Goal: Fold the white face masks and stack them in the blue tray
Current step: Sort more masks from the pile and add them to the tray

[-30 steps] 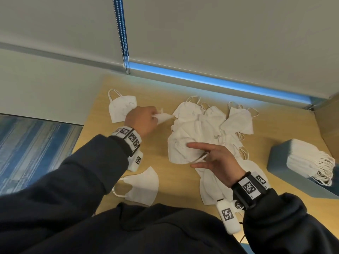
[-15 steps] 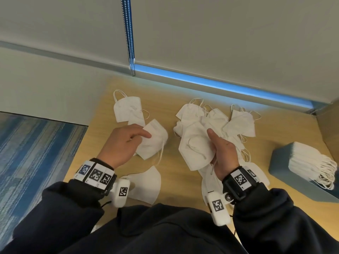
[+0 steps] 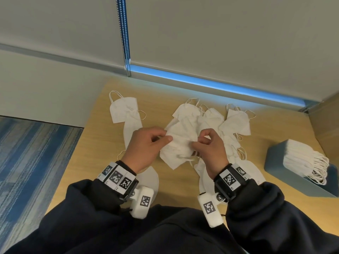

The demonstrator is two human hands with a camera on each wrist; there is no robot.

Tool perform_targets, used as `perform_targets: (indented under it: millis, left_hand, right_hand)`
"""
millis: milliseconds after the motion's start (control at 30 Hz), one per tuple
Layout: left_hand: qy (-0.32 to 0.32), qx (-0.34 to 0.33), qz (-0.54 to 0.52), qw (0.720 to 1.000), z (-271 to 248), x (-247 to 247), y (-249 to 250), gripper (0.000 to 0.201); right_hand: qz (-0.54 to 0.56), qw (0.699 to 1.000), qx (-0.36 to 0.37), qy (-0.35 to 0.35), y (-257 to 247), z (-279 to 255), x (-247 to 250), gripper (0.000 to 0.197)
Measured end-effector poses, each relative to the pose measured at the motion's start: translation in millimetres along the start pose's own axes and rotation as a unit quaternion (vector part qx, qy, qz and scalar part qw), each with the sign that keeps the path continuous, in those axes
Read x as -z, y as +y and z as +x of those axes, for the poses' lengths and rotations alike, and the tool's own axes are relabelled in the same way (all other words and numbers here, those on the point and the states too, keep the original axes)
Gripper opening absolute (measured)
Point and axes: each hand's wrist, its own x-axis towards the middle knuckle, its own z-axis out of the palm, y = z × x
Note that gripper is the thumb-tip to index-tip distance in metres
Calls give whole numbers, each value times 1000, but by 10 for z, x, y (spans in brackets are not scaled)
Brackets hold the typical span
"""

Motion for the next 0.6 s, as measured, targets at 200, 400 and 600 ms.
perform_targets:
  millis: [200, 400, 600]
  left_hand:
    - [27, 44, -10, 999, 55, 316, -94, 11]
    - [-12, 60, -61, 996, 0, 261, -23, 24]
    - [-4, 100, -122, 988, -10, 156, -31, 46]
  right_hand:
    - [28, 992, -110, -63, 22, -13, 99, 38]
    - [105, 973, -109, -175, -28, -70, -26, 34]
    - [-74, 972, -69, -210, -15, -92, -8, 4]
